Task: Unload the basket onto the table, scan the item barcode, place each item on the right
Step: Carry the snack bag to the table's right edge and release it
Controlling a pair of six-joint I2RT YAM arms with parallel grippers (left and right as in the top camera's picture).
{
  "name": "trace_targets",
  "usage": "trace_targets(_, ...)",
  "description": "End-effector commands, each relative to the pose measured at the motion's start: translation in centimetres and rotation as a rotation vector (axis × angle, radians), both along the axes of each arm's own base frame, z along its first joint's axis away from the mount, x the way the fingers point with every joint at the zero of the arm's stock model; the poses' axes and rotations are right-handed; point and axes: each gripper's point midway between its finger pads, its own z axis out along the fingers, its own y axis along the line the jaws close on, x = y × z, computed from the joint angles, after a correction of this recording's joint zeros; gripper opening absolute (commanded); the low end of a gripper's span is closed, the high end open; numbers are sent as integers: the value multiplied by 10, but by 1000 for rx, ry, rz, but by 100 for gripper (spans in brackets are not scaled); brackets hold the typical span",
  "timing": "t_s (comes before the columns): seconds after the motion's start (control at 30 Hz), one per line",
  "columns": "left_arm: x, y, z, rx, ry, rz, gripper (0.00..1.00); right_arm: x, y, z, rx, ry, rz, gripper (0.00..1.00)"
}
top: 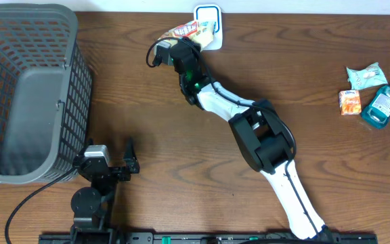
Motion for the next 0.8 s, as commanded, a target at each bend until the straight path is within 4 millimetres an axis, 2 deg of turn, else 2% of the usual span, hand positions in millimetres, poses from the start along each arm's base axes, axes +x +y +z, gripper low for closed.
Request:
trace_targets(0.0,-1,0,-15,-3,43,0,98,-2,-34,97,138,-72,-142,1)
trace_targets(0.03,-1,0,-15,-3,43,0,98,-11,-50,125,168,-49,-183,1)
trace_targets(0.07,-1,0,-15,-3,43,0,98,-13,-53,130,177,-43,-190,1)
trace_targets(0.1,-1,0,-15,-3,43,0,98,-23,-67,152,236,-23,-226,1)
trace_targets(0.17,-1,0,-15,-3,43,0,98,-30,-81,171,310,-17,-265,1)
trace_targets(0.2,-1,0,-15,-3,43,0,98,-35,-94,189,375,-20,-301,1)
trace_targets(0.27,-1,0,-15,-3,43,0,98,-42,-117,209,432,-25,-351,1)
trace_targets(0.33,-1,0,-15,-3,43,0,98,-52,-145,223,413,-8,-394,1)
trace_targets(0.37,-1,0,-15,-3,43,0,98,-62,-167,229,377,23,-424,1)
trace_targets(0.4,-1,0,-15,-3,43,0,98,-72,-191,229,349,64,-467,1)
trace_targets(0.43,-1,0,-15,-3,43,0,98,-78,-206,227,339,89,-503,1)
trace_targets(0.47,-1,0,-15,-3,43,0,98,-92,-250,217,352,138,-639,1)
trace_targets(0.5,-1,0,-15,-3,43,0,98,-100,-279,208,373,169,-733,1)
trace_targets(0.53,-1,0,-15,-3,43,0,98,-109,-316,195,402,203,-853,1)
trace_targets(0.57,-1,0,-15,-3,43,0,98,-112,-332,191,422,204,-905,1)
trace_targets(0.6,-1,0,-15,-3,43,0,98,-126,-391,181,512,144,-1125,1)
trace_targets(0.67,-1,0,-15,-3,43,0,98,-149,-447,178,594,10,-1373,1)
trace_targets(0.73,-1,0,-15,-3,43,0,98,-193,-519,165,667,-143,-1683,1)
trace_targets(0.77,-1,0,-15,-3,43,0,98,-209,-555,158,689,-197,-1786,1)
